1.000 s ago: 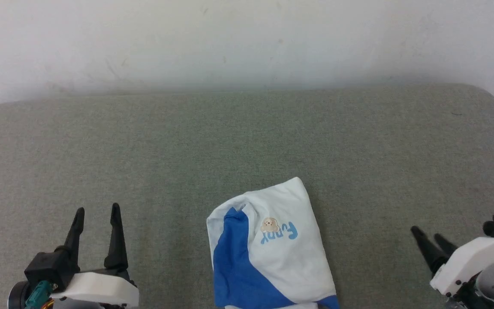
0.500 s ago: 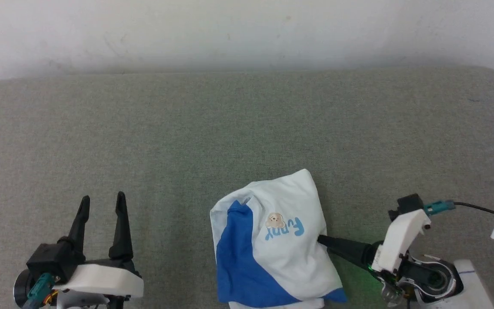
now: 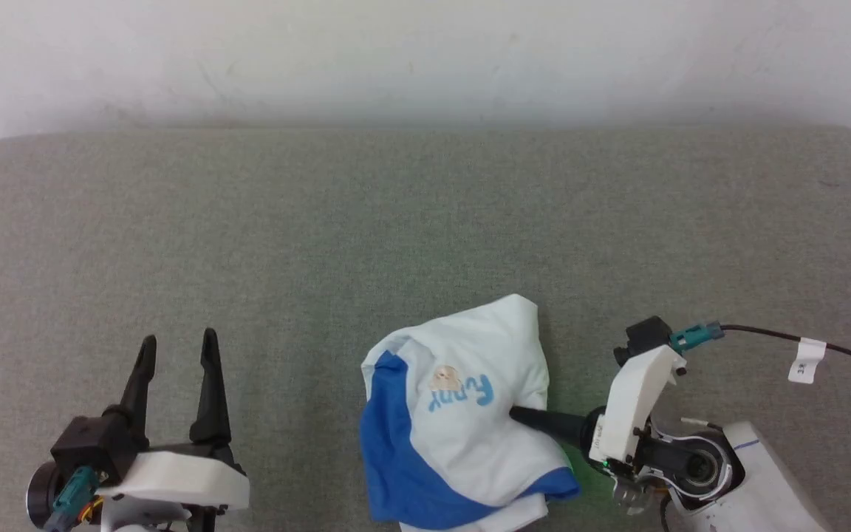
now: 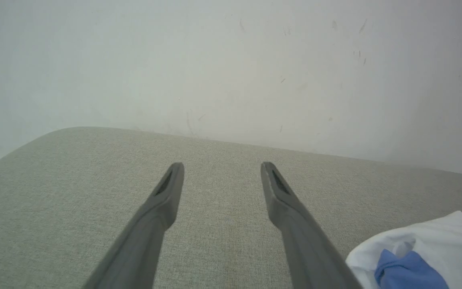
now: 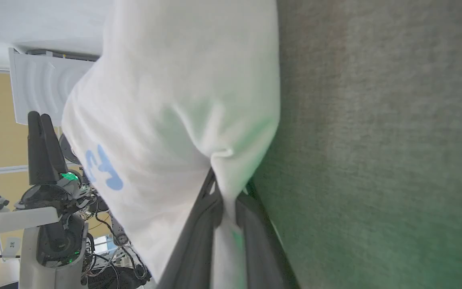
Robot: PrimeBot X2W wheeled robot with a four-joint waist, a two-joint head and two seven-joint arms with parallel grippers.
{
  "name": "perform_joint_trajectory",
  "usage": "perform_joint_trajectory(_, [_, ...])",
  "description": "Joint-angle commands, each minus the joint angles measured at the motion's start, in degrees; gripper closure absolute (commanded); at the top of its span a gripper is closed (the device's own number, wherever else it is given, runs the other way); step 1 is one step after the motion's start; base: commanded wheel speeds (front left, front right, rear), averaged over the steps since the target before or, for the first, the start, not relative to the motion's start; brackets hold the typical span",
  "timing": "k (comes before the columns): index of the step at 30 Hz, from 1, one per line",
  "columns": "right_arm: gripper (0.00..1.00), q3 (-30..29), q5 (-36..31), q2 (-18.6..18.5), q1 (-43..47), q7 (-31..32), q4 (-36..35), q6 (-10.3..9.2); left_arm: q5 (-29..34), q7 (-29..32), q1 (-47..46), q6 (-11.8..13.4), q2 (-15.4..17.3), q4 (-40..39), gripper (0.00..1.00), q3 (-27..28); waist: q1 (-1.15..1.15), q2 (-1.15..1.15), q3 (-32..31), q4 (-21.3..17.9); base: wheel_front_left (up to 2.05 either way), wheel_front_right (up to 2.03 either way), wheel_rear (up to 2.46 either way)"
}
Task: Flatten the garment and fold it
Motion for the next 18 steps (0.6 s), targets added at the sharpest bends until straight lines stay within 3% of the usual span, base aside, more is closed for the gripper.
perform_joint_trajectory(1, [1.0,0.31,-0.31,-0.27,-0.03,-0.46,-0.67,-0.03,0.62,-0.28,0.53,-0.44,-0.25,0.1,0.0,0.24,0.0,0.0,-1.1,-0.73,0.0,0.0,0.0])
perform_joint_trajectory(10, [1.0,9.53,-14.38,-10.45,1.32,-5.48,-9.74,-0.03,1.89,-0.28,2.72,-0.81,-1.64,-2.18,0.0,1.97,0.0,0.0,-3.85,-6.98,0.0,0.0,0.0])
perform_joint_trajectory(18, [1.0,9.3,-29.49,-19.19,-0.88,-5.77,-10.42,-0.03,2.67,-0.28,1.16,-2.15,-1.78,-4.41,0.0,3.03,0.0,0.0,1.64,-15.28,0.0,0.0,0.0])
